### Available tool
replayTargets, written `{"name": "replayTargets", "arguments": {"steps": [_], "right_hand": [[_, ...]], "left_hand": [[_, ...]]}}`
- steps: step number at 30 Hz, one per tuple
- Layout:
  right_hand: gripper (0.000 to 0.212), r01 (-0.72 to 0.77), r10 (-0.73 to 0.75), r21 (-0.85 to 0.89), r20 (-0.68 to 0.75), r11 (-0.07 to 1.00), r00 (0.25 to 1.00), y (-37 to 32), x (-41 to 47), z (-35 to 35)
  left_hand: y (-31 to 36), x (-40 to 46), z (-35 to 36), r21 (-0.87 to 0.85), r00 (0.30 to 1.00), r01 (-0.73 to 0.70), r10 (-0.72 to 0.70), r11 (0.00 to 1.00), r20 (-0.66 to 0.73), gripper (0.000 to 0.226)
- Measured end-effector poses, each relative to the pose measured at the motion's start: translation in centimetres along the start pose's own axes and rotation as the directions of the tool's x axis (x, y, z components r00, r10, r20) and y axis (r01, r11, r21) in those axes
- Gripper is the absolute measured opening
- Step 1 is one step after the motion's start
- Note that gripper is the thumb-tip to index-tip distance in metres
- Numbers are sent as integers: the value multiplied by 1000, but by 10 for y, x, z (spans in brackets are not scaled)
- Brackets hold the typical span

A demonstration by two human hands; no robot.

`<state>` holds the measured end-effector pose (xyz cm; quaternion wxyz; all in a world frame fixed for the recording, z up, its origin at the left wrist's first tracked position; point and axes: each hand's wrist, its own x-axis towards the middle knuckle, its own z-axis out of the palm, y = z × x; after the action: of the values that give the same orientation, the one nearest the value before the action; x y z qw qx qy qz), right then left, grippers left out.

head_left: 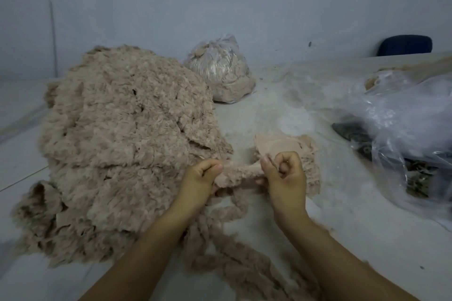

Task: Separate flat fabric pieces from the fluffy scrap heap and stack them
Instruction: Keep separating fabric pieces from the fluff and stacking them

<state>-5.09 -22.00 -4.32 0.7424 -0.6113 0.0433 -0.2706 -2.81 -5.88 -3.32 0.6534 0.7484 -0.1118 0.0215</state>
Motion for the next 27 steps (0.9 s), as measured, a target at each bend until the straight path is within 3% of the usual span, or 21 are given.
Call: {"name": "replayTargets", "arguments": {"steps": [1,3,5,8,11,13,14,16,17,19,22,24,27], "right_hand": [[32,-3,3,-6,-34,1000,999,0,0,-1],[31,13,-16,-33,-96,999,995,-1,2,-4],[29,45,-51,-54,-123,998,991,-5,5,-7],[25,39,-39,5,-96,999,995,-10,4,-10],[19,-41,41,105,9,994,999,-11,1,-10],[16,-54,45,139,73,989,996,-12,0,-10],[14,-55,41,145,99,988,994,-13,0,-9],[10,-64,44,139,143,988,989,-12,1,-8],[9,-66,48,112,157,991,986,-11,2,-8],[8,-57,47,47,193,997,980,-9,4,-8],[10,33,-23,-35,252,999,968,-6,4,-8],[16,99,-71,-108,242,989,968,-3,3,-11],[18,116,-72,-214,201,970,977,3,1,-15]], "left_hand": [[4,-4,1,95,991,-136,134,986,32,22],[3,-10,4,326,902,-422,358,846,240,19],[-5,-15,1,422,805,-547,317,723,501,11],[-12,-19,-2,526,790,-416,9,741,613,10],[-9,-16,1,456,876,-196,-53,868,479,8],[-2,-14,6,157,907,19,-83,987,413,17],[1,-12,9,-57,897,176,-136,983,420,35],[10,-9,18,-374,864,411,-226,831,449,74],[13,-6,23,-434,863,435,-229,788,450,88],[14,-1,32,-430,898,354,-174,830,405,98],[14,4,42,-293,938,203,-100,935,331,59],[11,5,42,-281,954,192,-111,940,280,34],[4,5,45,-291,961,187,-112,938,254,25]]}}
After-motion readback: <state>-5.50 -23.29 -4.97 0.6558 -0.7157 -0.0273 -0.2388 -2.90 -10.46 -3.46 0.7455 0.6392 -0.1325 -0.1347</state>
